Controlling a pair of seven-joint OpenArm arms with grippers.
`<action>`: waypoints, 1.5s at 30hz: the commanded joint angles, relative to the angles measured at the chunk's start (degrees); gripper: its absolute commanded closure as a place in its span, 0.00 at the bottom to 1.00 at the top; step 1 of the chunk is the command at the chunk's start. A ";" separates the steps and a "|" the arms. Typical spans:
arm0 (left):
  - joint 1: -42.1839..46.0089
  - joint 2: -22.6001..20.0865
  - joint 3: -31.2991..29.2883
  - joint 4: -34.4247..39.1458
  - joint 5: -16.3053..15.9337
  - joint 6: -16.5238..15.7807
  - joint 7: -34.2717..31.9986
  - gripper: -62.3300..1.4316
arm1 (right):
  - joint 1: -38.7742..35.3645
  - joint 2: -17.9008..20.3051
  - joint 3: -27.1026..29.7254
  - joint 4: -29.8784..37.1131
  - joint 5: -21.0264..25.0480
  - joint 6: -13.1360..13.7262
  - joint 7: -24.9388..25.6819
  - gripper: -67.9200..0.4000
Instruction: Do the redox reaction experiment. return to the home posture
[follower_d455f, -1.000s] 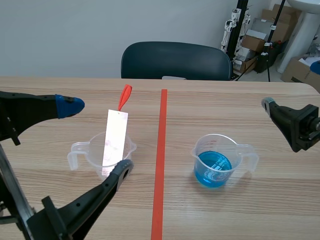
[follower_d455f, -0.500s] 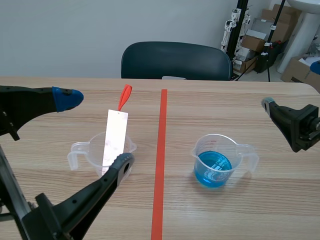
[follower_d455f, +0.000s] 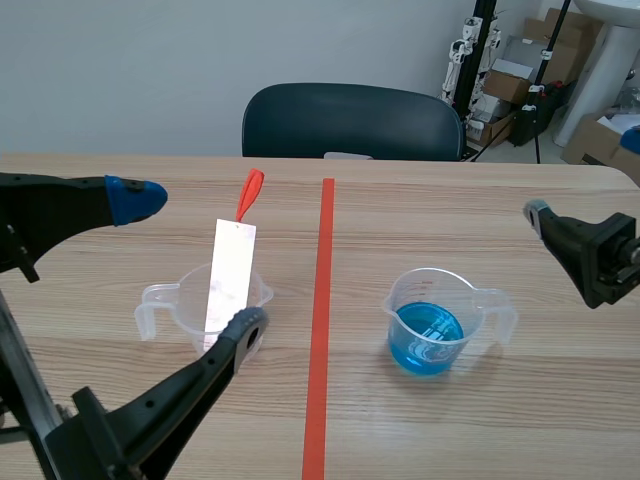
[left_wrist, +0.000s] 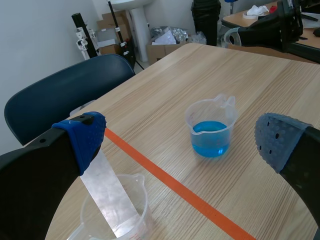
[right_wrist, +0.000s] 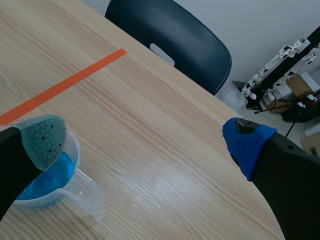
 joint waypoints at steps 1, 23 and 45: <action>-0.15 0.28 -0.15 0.26 -0.59 -0.11 -0.76 0.00 | -0.50 0.76 -0.02 1.33 0.61 -0.35 0.68 0.02; -0.15 0.28 -0.15 0.26 -0.59 -0.13 -0.74 0.00 | -3.43 0.76 -0.85 1.33 0.59 1.62 1.11 0.02; 0.00 0.28 -0.15 0.26 -0.59 -0.50 -0.52 0.00 | -3.39 0.76 -0.85 1.33 0.59 1.62 1.77 0.02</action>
